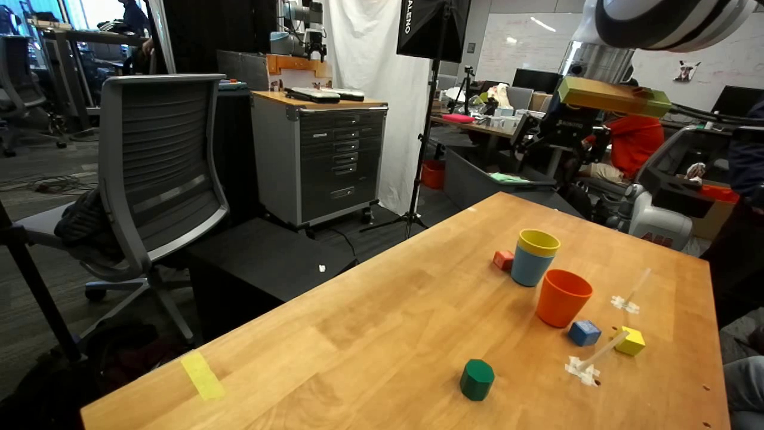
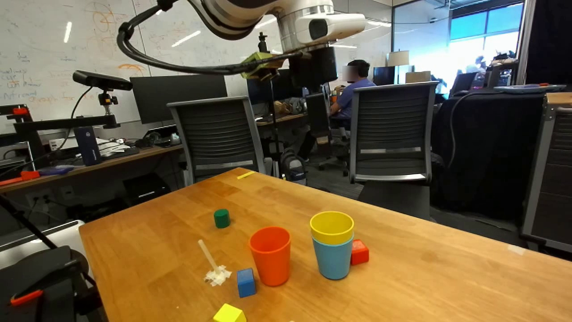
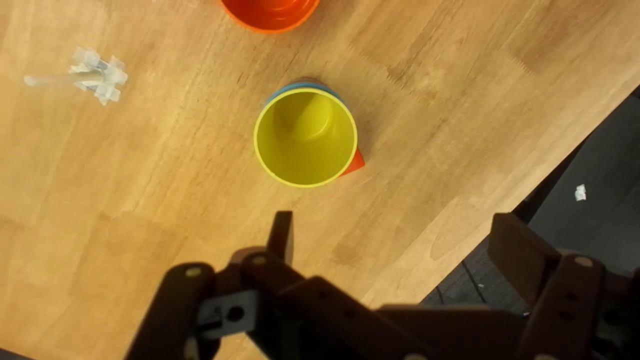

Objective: Stack the cups

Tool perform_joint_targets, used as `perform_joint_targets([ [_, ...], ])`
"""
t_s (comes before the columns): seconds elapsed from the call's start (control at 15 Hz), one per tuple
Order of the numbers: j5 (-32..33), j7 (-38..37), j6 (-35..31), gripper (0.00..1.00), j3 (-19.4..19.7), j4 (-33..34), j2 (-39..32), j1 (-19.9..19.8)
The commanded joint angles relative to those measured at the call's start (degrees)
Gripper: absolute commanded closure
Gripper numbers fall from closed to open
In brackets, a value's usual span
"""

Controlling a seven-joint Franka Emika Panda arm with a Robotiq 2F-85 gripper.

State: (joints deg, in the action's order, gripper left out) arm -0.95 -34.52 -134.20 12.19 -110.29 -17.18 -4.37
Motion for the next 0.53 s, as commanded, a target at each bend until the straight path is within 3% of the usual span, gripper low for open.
perform_joint_targets([
  [0.0, -0.16, -1.03, 0.52, 0.00, -0.25, 3.00, -3.46, -0.05],
  [0.47, 0.60, -2.55, 1.38, 0.00, 0.69, 8.37, -13.94, 0.50],
])
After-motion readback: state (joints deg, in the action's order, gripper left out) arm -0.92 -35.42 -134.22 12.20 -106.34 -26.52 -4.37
